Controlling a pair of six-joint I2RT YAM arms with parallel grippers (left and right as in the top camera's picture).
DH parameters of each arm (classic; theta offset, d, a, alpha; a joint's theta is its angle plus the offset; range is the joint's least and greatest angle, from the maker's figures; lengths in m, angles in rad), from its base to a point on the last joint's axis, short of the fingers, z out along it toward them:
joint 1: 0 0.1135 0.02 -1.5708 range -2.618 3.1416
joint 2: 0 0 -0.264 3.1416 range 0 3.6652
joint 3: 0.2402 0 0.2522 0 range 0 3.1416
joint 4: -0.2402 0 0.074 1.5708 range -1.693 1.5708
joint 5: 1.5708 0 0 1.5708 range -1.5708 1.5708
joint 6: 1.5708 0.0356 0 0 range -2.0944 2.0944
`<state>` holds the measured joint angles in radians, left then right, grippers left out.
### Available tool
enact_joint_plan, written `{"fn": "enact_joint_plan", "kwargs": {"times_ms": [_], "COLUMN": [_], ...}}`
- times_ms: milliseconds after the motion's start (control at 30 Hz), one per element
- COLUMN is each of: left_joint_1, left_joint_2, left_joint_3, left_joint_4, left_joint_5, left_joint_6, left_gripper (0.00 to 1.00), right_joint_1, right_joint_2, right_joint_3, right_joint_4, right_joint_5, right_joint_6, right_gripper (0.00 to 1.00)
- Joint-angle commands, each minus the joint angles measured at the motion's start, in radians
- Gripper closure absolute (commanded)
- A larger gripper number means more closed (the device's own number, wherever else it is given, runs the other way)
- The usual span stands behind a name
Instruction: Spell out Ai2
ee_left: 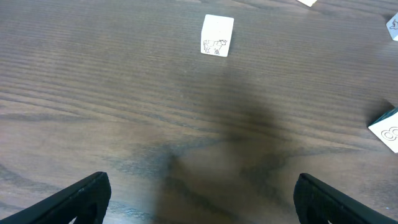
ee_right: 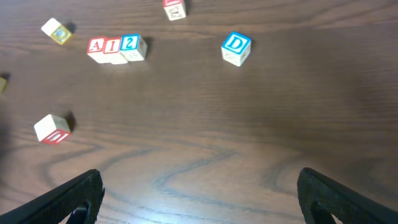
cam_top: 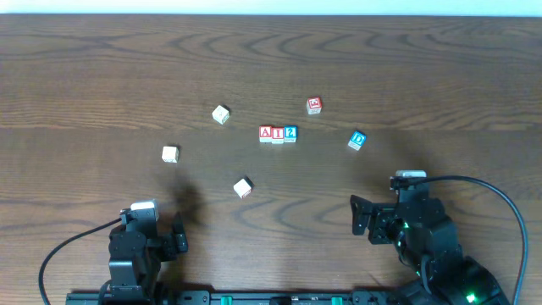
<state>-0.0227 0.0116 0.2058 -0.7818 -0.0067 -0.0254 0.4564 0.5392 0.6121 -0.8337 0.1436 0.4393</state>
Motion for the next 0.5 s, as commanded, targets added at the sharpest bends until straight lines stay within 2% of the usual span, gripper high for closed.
{"fn": "enact_joint_plan", "kwargs": {"times_ms": [0,100,200,467], "left_joint_1": [-0.003,-0.003,-0.003,-0.003], "left_joint_2": [-0.008,-0.008,-0.008,-0.008], "left_joint_3": [-0.026,-0.026,-0.026,-0.026], "left_joint_4": [-0.031,-0.031,-0.031,-0.031], "left_joint_5": [-0.007,-0.007,-0.007,-0.007], "left_joint_6": [0.003,0.003,0.003,0.004], "left_gripper": [0.04,0.05,0.05,0.05], "right_joint_1": [-0.005,-0.008,-0.076,-0.261], "right_joint_2": [-0.002,-0.003,-0.009,-0.121], "right_joint_3": [0.0,-0.011,-0.037,-0.134], "right_joint_4": [-0.002,0.008,0.014,0.143], "right_joint_5": [0.085,0.101,0.1,0.1], "right_joint_6": [-0.017,-0.114,-0.202,-0.239], "right_gripper": [0.01,0.01,0.01,0.01]}}
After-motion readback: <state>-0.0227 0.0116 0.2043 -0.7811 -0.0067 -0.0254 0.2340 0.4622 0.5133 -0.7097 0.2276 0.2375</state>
